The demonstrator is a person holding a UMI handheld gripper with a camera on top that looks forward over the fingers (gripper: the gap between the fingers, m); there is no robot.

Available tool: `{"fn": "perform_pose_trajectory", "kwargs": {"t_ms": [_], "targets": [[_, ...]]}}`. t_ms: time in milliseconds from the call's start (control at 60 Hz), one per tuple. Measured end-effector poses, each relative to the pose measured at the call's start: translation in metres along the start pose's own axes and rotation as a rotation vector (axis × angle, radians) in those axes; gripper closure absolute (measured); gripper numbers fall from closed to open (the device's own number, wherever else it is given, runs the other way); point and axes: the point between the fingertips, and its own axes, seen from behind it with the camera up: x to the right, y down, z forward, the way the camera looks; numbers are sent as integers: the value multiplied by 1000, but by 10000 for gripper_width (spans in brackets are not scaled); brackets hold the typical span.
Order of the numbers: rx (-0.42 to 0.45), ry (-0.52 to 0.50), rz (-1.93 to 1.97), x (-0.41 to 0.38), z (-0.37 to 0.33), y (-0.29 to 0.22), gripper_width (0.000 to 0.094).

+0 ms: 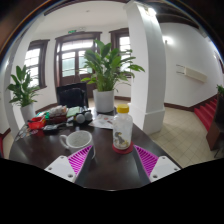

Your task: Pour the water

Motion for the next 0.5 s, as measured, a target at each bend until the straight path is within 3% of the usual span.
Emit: {"fn": "perform_pose_trajectory", "kwargs": {"t_ms": [300,500], "targets": [[35,-106,-20,-50,-76,-23,151],[56,-114,-18,-61,-99,-29,151]]}}
